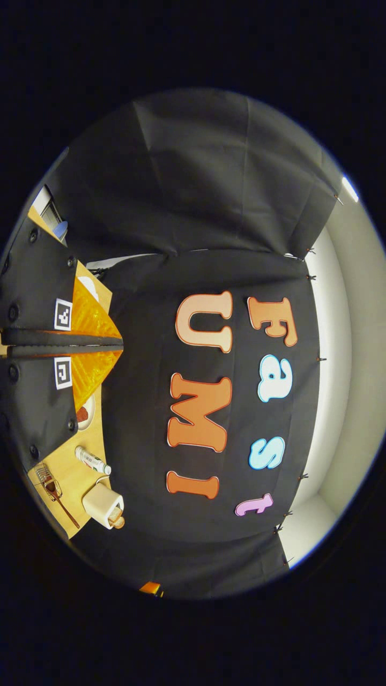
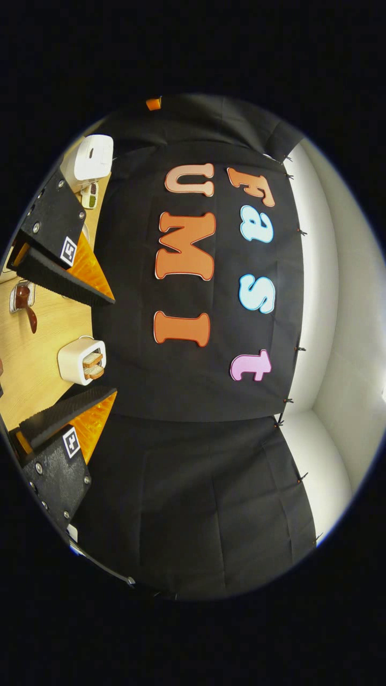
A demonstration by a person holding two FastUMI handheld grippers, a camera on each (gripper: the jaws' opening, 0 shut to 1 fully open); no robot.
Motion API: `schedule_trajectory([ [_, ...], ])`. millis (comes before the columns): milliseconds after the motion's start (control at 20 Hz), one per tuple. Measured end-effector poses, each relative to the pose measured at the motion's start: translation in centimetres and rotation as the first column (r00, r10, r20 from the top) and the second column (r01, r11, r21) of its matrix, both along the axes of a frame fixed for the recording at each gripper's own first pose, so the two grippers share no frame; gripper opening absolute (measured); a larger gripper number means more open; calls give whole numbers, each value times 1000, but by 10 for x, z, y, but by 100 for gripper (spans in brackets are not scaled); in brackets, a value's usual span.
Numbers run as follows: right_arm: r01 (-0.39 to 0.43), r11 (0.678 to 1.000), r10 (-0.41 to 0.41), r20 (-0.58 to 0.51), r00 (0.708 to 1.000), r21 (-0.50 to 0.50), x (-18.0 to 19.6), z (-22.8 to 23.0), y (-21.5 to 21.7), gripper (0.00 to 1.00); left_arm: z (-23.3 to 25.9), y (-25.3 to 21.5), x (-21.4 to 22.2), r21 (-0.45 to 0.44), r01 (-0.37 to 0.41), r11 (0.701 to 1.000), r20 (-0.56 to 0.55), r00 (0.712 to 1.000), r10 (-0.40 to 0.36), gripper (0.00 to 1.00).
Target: Close the left gripper, press the button to open the rice cooker; take a wooden spoon from the chopstick holder with the right hand, scoop a spoonful of rice and pour it into the rice cooker, then put the wooden spoon back into the chopstick holder.
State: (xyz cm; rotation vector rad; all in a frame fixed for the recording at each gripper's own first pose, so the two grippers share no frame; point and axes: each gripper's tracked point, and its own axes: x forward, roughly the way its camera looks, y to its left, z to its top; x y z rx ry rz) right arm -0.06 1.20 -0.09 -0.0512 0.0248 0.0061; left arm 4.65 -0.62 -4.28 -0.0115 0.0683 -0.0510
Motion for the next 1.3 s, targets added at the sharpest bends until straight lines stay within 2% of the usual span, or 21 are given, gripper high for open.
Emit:
schedule_trajectory([
  [600, 58, 998, -58, -16, 998, 7, 0, 1, -9, 93, -96, -13, 55, 29, 75, 997, -122, 990, -71, 5],
  [950, 62, 998, -62, -43, 997, 0, -1, -9, 2, 93, -171, -5, 71, 16, 89, 996, -266, 961, -81, 5],
  [1150, 59, 997, -61, -51, 997, -41, 1, -12, 7, 93, -197, 1, 79, 14, 84, 996, -315, 946, -75, 4],
  [1300, 49, 998, -51, -53, 997, -33, 2, -11, 11, 93, -212, 3, 83, 1, 80, 997, -356, 932, -75, 5],
])
